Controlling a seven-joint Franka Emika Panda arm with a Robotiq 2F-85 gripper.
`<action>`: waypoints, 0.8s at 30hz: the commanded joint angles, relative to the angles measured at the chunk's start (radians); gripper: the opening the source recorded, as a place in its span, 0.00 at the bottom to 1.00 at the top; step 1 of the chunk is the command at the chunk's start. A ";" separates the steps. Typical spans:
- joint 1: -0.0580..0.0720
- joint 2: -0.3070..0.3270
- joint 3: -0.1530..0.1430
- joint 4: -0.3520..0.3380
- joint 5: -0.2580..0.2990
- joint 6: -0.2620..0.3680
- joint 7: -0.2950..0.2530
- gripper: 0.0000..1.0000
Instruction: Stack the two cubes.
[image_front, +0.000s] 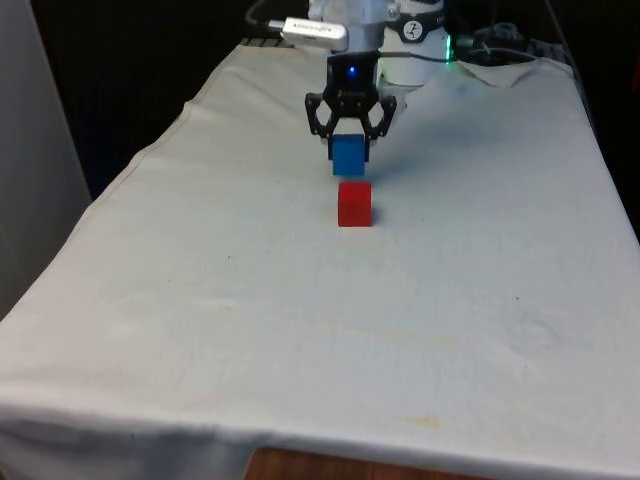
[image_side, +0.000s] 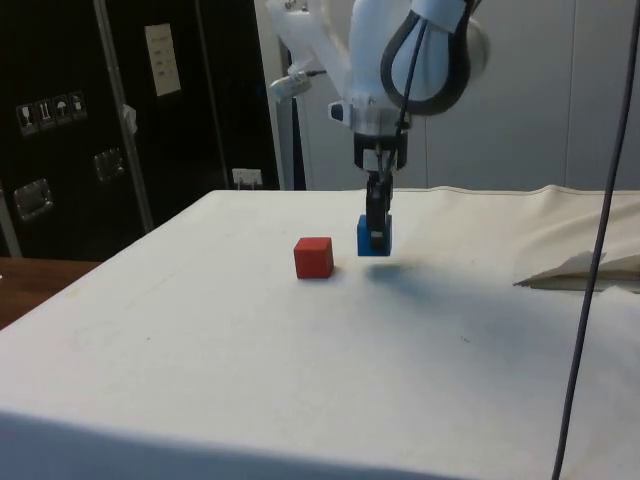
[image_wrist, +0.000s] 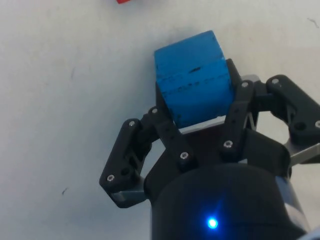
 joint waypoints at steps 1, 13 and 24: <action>0.003 -0.015 -0.012 0.003 -0.020 -0.021 0.010 0.03; -0.001 -0.111 -0.008 0.027 -0.020 -0.132 0.013 0.03; -0.004 -0.180 -0.004 0.067 -0.021 -0.243 0.017 0.03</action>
